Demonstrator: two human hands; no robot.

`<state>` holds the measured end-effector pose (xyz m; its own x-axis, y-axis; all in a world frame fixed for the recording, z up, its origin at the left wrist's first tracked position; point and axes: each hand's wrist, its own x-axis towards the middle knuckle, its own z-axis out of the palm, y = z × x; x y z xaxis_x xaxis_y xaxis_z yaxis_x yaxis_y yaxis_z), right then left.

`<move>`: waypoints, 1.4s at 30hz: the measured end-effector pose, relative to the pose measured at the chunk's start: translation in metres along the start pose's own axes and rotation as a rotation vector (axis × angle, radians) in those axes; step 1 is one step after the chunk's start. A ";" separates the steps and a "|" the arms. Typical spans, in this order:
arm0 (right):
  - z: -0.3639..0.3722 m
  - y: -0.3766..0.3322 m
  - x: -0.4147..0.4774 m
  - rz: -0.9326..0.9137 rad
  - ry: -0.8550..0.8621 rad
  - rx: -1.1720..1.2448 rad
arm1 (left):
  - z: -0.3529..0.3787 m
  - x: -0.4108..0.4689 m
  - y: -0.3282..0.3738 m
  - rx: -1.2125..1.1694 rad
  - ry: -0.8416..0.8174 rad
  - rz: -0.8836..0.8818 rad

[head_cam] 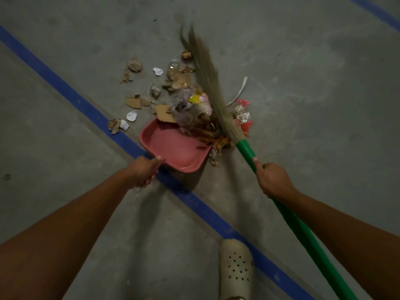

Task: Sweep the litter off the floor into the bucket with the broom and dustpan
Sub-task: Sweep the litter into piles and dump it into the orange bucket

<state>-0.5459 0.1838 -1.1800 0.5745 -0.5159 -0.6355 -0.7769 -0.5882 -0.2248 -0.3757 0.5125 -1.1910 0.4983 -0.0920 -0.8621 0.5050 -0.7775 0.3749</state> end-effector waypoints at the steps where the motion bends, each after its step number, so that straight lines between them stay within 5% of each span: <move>1: 0.005 0.004 -0.005 -0.028 -0.009 -0.036 | 0.002 0.002 0.005 0.001 0.002 -0.002; 14: -0.003 0.045 -0.072 -0.103 0.175 -0.160 | 0.023 -0.015 -0.019 -0.157 0.183 0.248; 23: -0.019 0.092 -0.082 0.141 0.337 0.092 | 0.027 -0.051 -0.069 -0.126 0.135 0.256; 31: 0.000 0.106 -0.116 0.384 0.045 0.201 | 0.019 -0.097 -0.133 -0.150 0.097 0.094; 42: 0.068 0.071 -0.159 0.168 -0.053 0.089 | 0.058 -0.059 -0.091 -0.131 0.041 0.074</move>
<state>-0.7103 0.2663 -1.1452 0.4220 -0.5670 -0.7074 -0.8819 -0.4377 -0.1753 -0.4920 0.5529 -1.1935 0.5647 -0.1179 -0.8169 0.5522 -0.6816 0.4801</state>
